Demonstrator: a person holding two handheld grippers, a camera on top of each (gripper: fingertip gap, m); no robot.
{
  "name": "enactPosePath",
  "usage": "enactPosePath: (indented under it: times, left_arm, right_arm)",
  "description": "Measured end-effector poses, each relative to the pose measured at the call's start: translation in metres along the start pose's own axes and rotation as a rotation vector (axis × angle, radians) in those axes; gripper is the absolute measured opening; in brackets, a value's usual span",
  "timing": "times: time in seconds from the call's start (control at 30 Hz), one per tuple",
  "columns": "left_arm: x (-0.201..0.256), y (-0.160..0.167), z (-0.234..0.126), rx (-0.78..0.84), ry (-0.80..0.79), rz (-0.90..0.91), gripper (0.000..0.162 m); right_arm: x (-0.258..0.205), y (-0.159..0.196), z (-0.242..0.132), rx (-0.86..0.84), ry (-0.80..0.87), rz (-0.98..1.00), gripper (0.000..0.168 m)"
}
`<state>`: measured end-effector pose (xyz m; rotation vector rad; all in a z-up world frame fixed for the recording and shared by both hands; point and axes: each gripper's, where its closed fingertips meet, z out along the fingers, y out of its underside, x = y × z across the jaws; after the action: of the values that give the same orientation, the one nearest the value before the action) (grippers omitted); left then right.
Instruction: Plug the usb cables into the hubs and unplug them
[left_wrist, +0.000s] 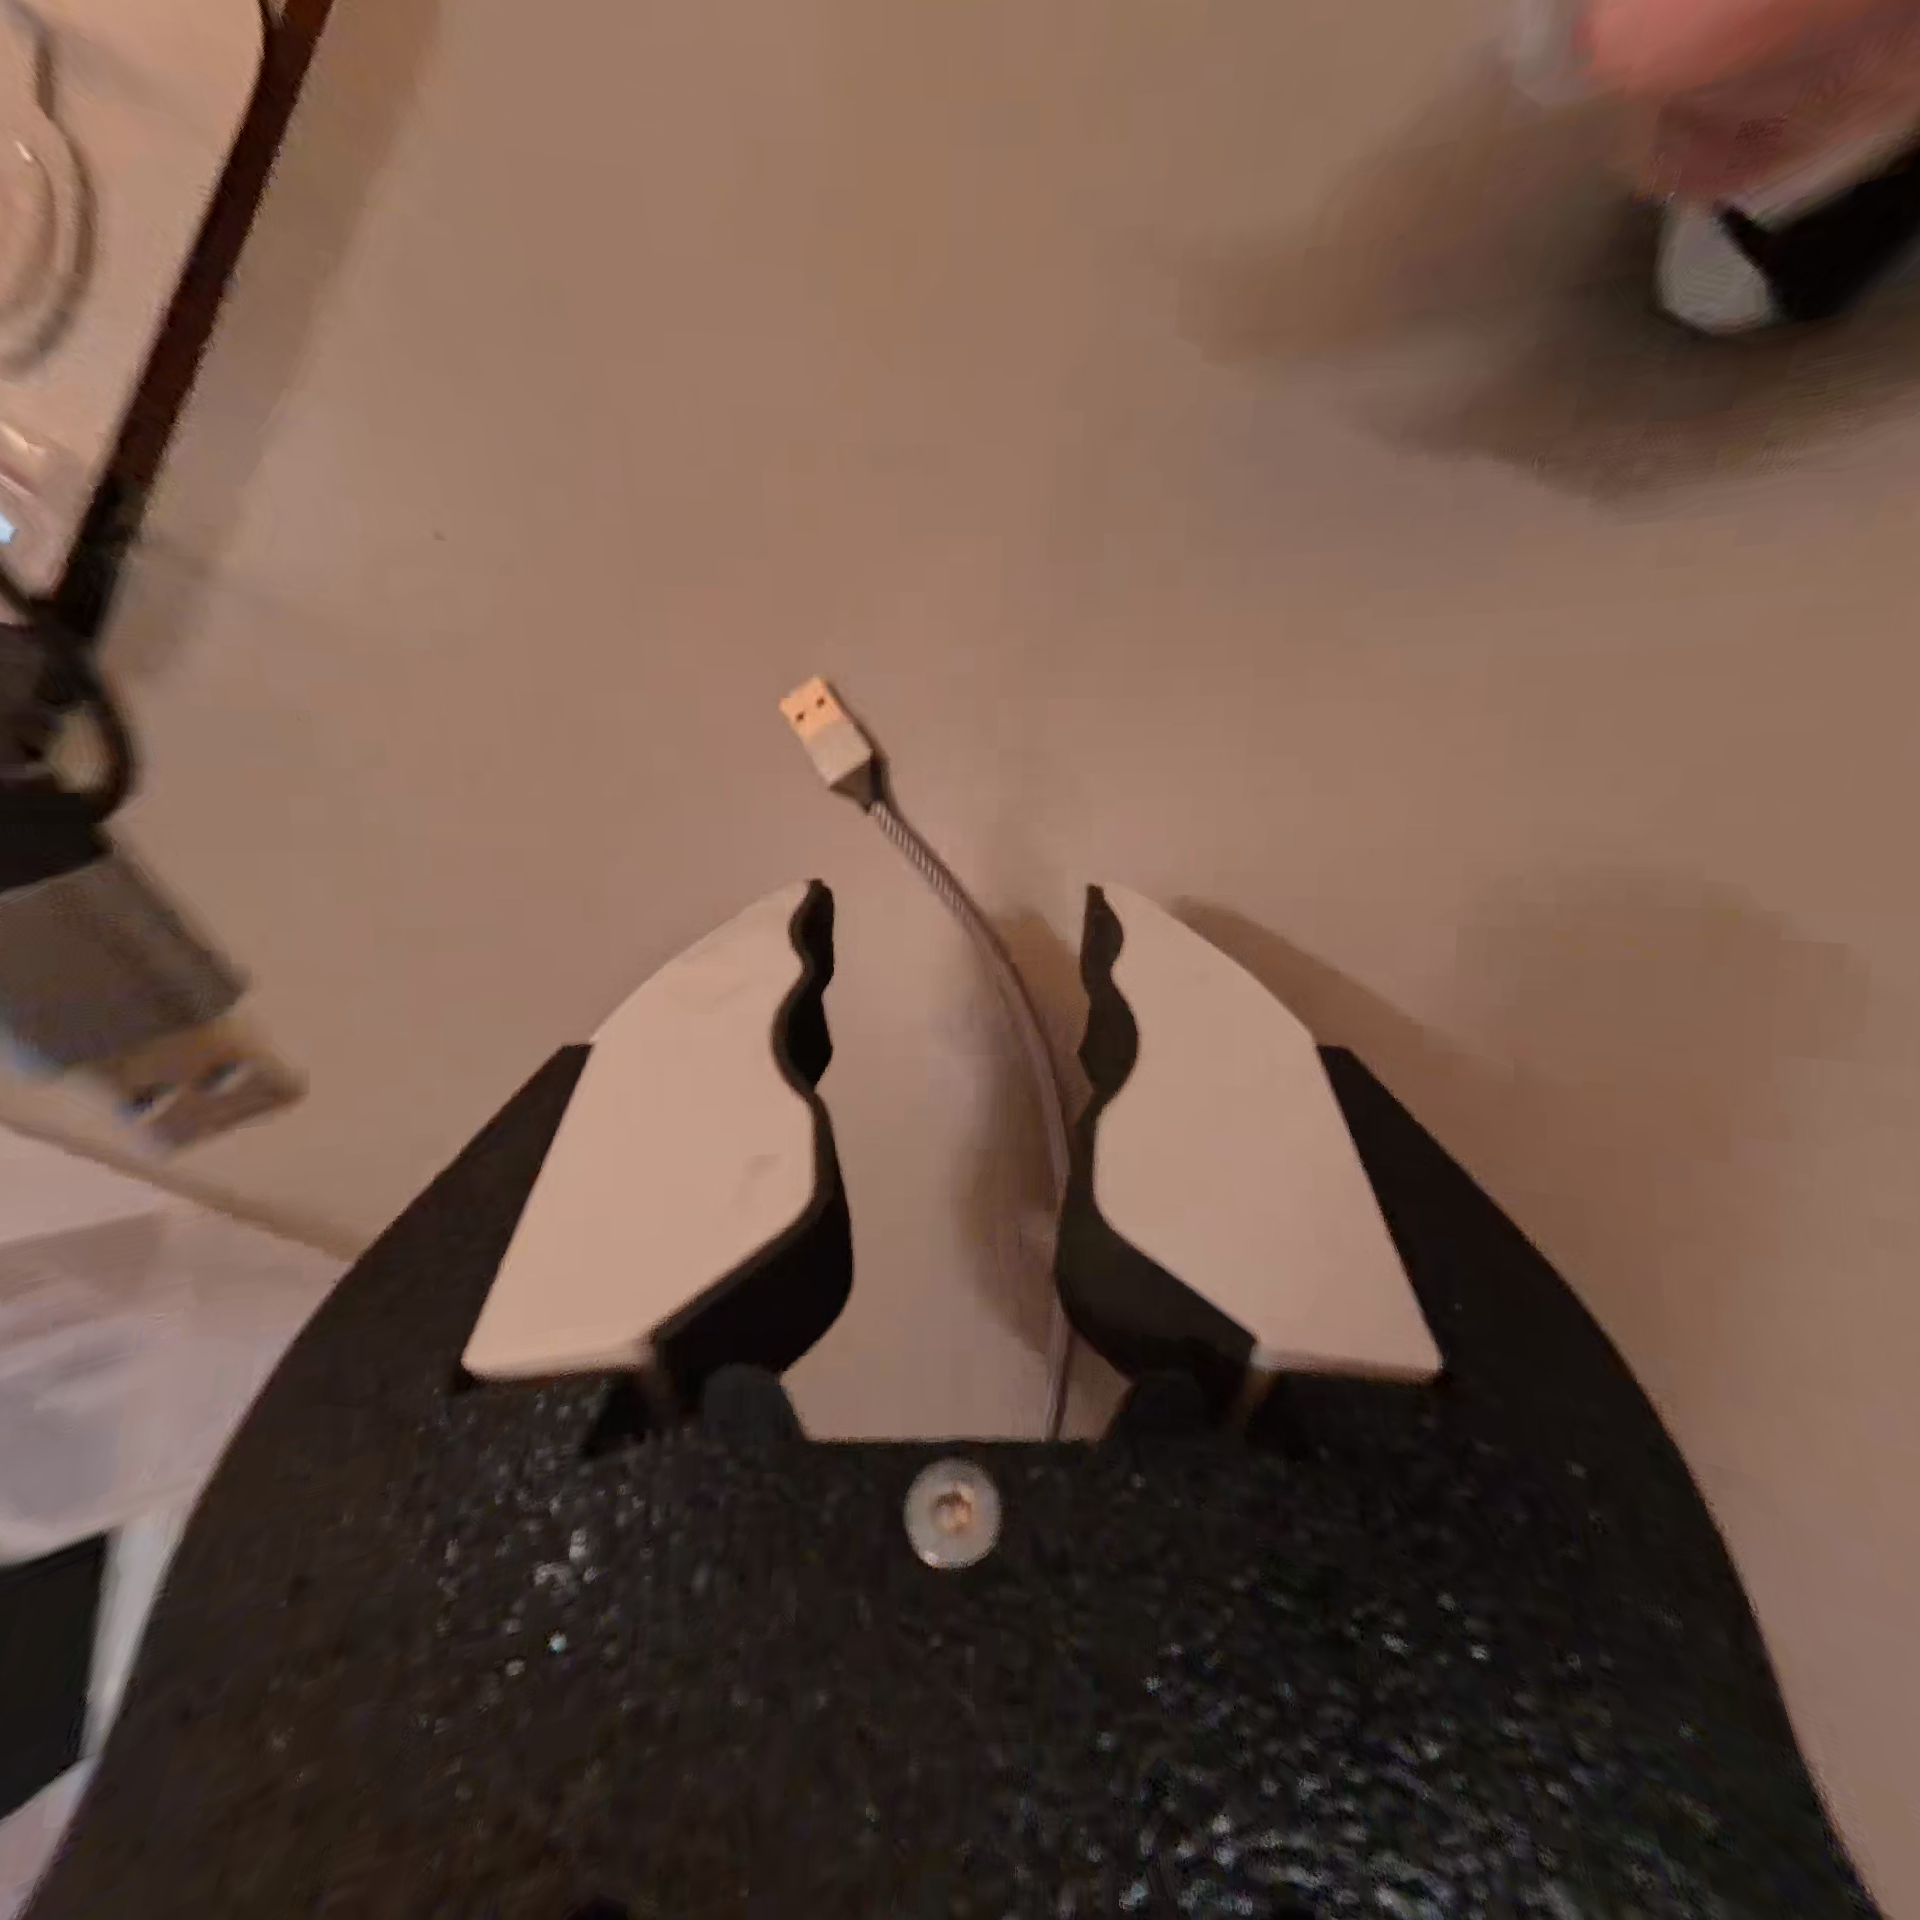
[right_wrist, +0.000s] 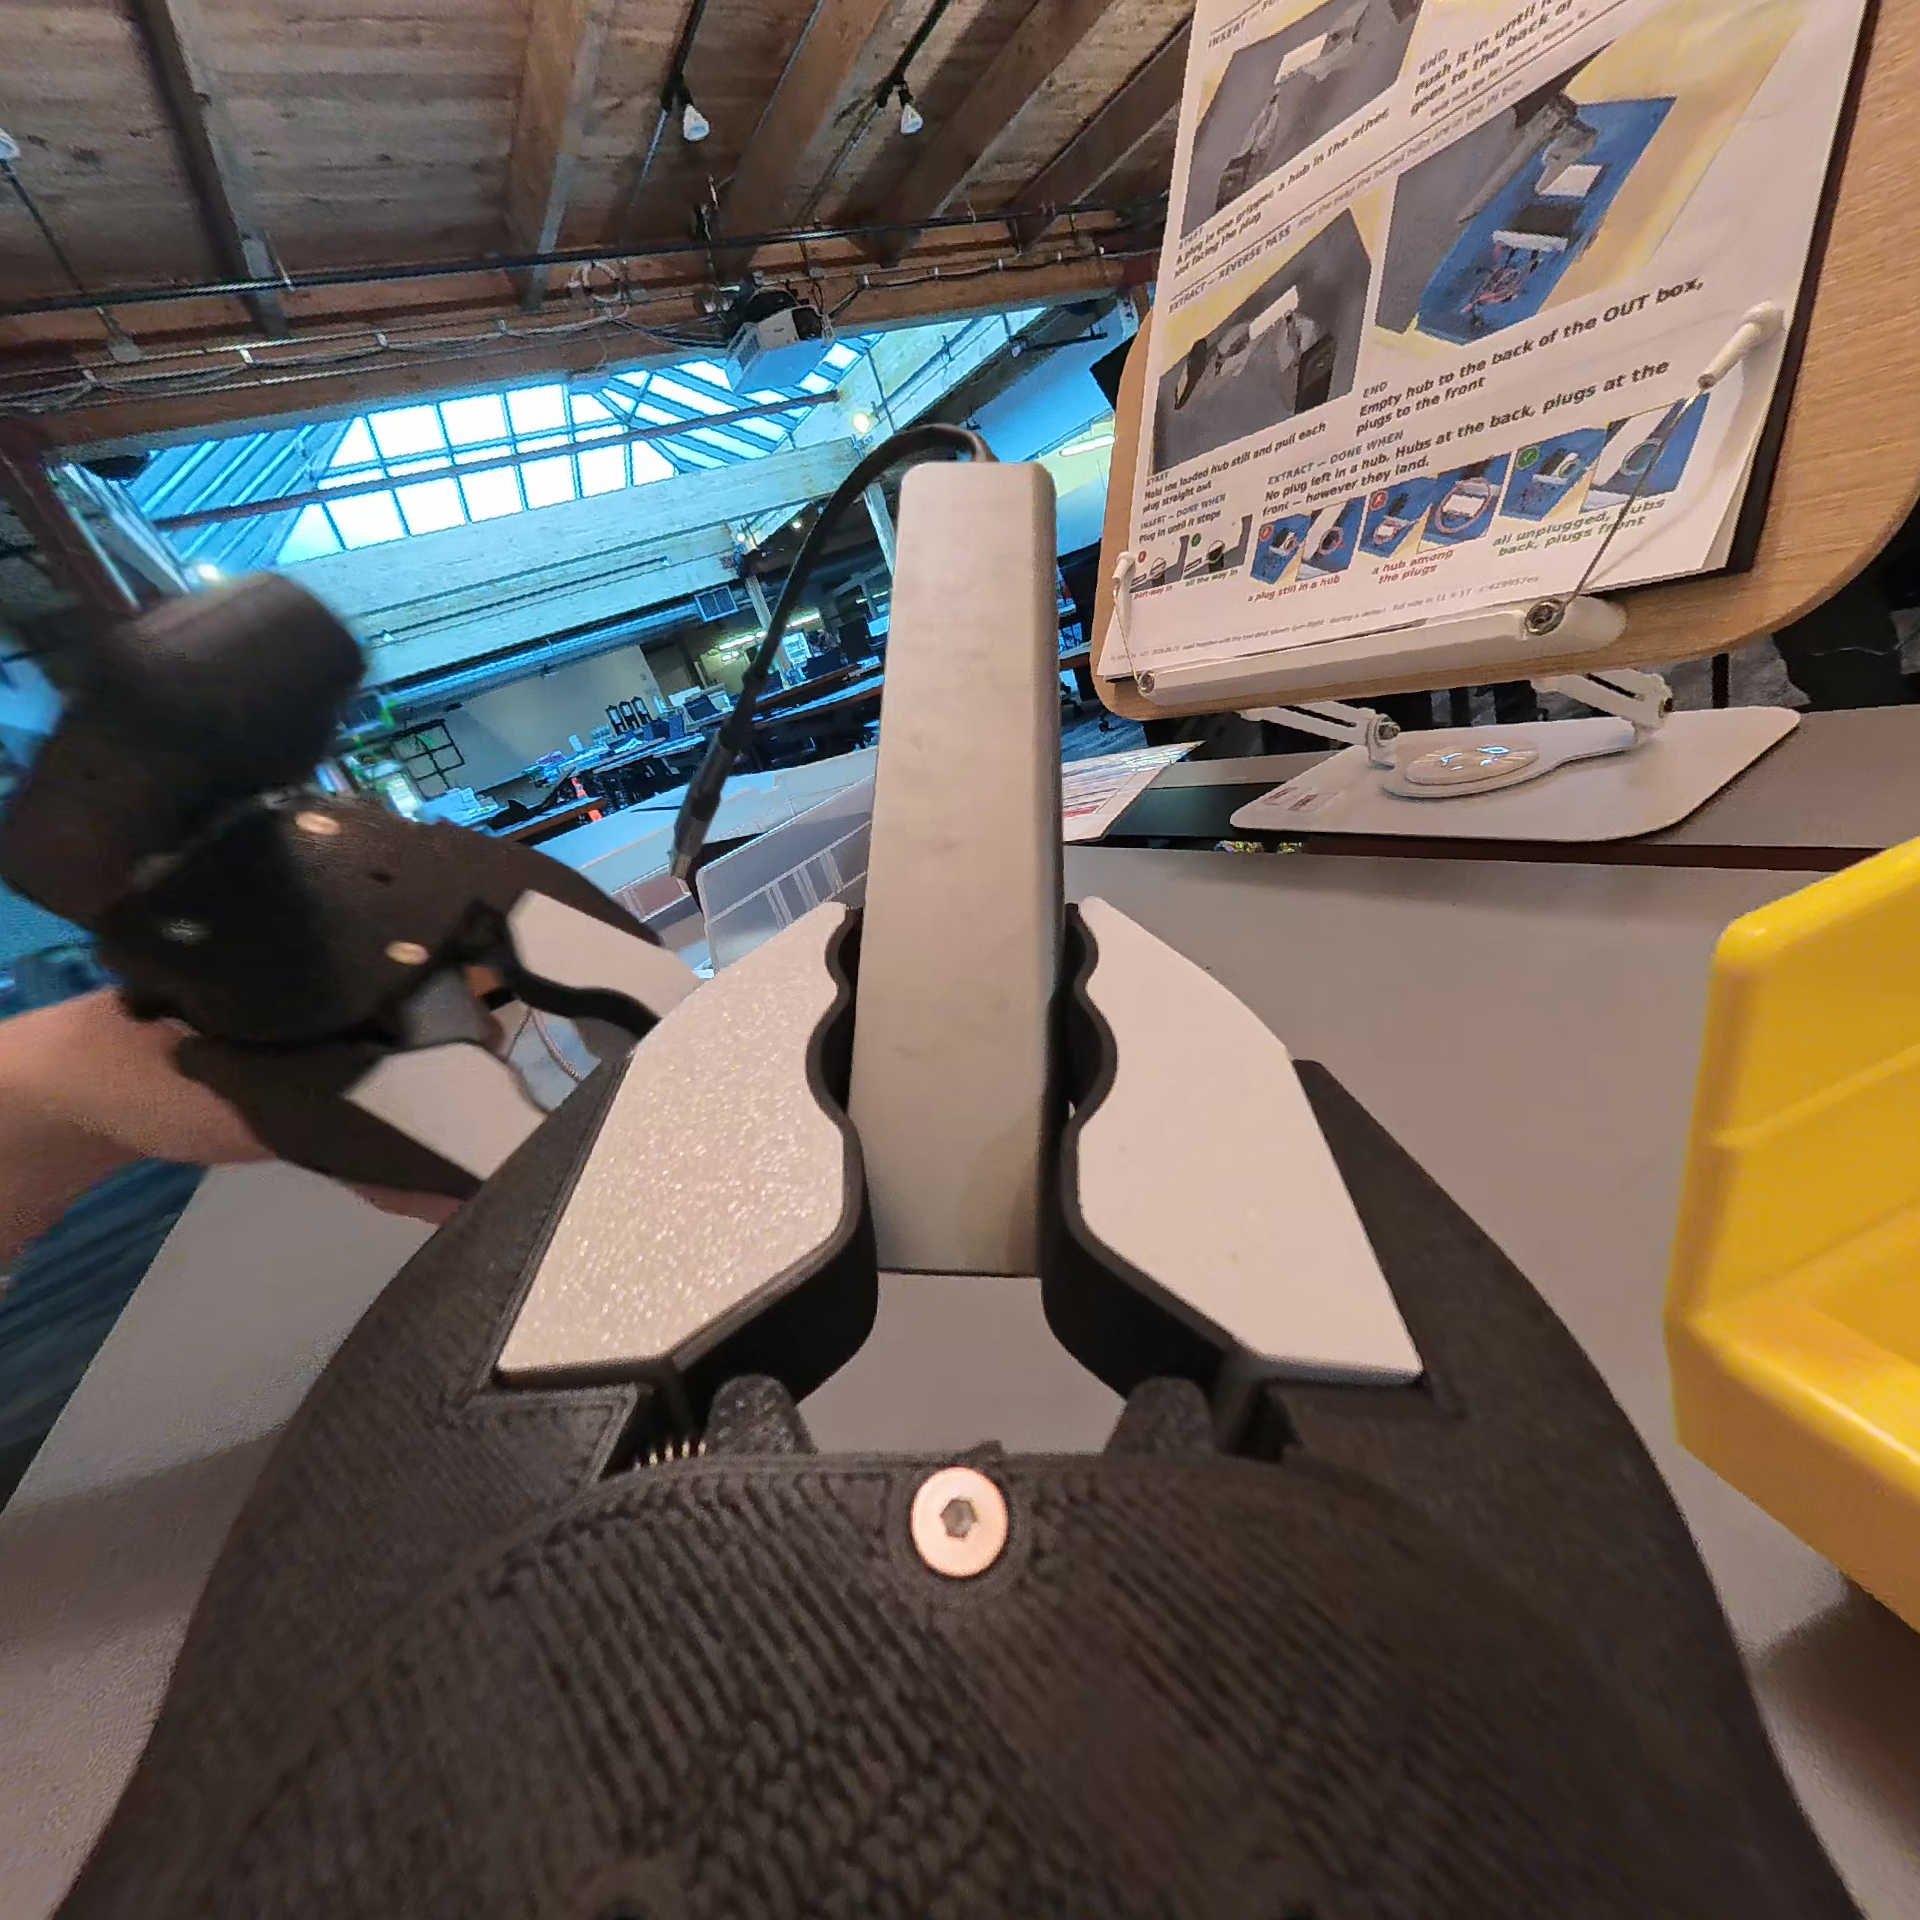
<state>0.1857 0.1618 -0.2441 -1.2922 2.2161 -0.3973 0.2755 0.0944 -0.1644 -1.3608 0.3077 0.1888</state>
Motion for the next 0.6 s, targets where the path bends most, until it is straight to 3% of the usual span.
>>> enactPosePath:
  times: [0.17, 0.27, 0.33, 0.5, 0.6]
  left_arm:
    - [-0.015, 0.01, 0.05, -0.106, 0.065, -0.276, 0.041]
    - [-0.01, 0.0, 0.057, -0.041, 0.136, -0.37, 0.028]
    - [-0.008, -0.004, 0.061, 0.003, 0.134, -0.386, 0.005]
    - [-0.005, -0.005, 0.06, 0.132, 0.156, -0.369, 0.005]
    - [0.011, -0.019, 0.035, 0.329, 0.351, -0.438, 0.004]
  right_arm:
    - [0.001, -0.001, -0.001, 0.003, -0.003, 0.011, 0.036]
    - [0.002, 0.0, 0.0, -0.006, -0.002, 0.02, 0.036]
    - [0.003, 0.001, 0.001, -0.013, 0.001, 0.022, 0.036]
    - [0.001, 0.003, 0.002, -0.028, 0.01, -0.002, 0.036]
    - [-0.001, 0.005, 0.003, -0.038, 0.008, -0.024, 0.036]
